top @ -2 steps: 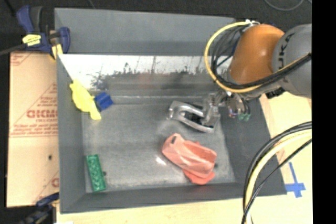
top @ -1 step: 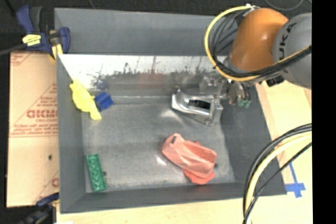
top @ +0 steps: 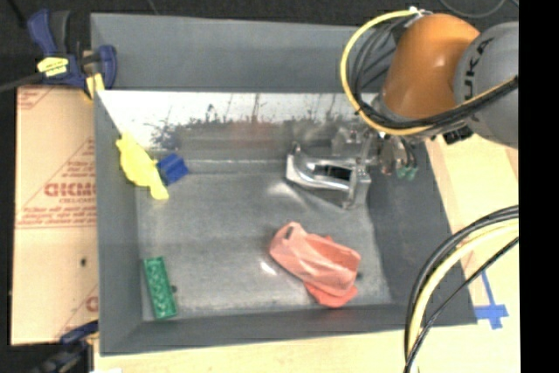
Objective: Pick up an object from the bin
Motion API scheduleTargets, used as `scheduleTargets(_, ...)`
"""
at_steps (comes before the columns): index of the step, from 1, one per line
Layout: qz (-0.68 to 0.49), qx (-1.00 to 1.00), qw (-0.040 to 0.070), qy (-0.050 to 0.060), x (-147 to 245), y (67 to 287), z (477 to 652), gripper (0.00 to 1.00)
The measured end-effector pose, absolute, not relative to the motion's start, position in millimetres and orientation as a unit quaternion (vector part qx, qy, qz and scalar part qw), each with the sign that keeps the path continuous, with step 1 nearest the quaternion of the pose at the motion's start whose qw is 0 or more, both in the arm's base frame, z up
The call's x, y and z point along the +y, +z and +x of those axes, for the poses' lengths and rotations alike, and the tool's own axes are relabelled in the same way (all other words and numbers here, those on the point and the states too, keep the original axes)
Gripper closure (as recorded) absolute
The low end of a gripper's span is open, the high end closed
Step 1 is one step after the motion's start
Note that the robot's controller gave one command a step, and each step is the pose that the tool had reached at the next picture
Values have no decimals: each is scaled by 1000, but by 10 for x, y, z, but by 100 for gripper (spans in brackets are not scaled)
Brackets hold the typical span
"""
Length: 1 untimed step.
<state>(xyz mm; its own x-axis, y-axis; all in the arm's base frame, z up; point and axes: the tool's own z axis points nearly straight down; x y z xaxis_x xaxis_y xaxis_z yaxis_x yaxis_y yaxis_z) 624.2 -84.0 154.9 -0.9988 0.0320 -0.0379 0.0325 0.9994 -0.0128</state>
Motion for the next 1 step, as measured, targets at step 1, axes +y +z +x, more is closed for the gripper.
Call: scheduleTargets(1,50,998,23,-5,-882,1375,6313,0)
